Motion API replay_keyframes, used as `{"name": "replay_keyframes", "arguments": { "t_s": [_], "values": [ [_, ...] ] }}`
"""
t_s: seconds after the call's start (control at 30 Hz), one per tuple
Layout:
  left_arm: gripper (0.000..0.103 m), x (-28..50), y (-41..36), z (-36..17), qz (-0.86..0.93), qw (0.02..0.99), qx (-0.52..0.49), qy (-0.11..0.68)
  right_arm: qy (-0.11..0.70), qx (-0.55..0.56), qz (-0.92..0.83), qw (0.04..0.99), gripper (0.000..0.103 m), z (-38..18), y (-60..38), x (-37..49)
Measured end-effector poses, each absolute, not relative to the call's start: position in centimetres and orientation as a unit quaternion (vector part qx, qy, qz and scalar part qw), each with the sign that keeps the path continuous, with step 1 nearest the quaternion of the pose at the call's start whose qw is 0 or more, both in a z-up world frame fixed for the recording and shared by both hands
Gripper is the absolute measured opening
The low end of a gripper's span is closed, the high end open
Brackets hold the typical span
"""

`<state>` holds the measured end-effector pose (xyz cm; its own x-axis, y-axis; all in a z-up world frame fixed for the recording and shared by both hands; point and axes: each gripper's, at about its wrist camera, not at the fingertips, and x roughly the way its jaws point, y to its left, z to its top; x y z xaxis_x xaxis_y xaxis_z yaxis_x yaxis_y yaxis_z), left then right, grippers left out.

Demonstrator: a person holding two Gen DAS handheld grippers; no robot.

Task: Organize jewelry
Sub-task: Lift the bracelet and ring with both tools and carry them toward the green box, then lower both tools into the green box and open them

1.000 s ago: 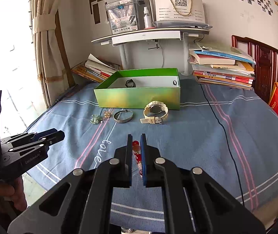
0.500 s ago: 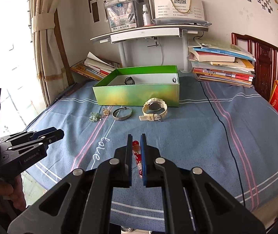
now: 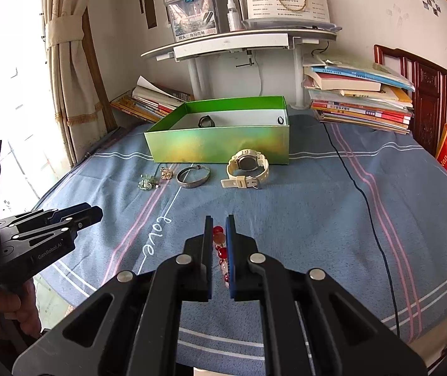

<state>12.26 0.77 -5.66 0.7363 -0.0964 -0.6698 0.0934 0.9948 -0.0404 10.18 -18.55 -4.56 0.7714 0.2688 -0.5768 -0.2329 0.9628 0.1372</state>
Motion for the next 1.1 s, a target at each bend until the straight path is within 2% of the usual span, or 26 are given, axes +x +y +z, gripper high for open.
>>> {"name": "replay_keyframes", "arguments": {
  "t_s": [0.37, 0.57, 0.9, 1.1],
  "values": [
    [0.021, 14.7, 0.6, -5.8, -0.05, 0.93, 0.0, 0.365, 0.311, 0.028, 0.137, 0.94, 0.008, -4.3, -18.4, 12.7],
    [0.021, 18.0, 1.1, -3.4, -0.046, 0.937, -0.005, 0.346, 0.288, 0.019, 0.144, 0.947, 0.008, -1.6, -17.7, 15.9],
    [0.021, 27.7, 0.6, 3.2, -0.049, 0.954, 0.001, 0.294, 0.243, 0.013, 0.161, 0.956, 0.008, 3.8, -16.8, 24.6],
    [0.021, 35.4, 0.5, 2.3, -0.042, 0.95, -0.008, 0.309, 0.236, 0.025, 0.165, 0.957, 0.008, 4.0, -16.3, 30.0]
  ]
}}
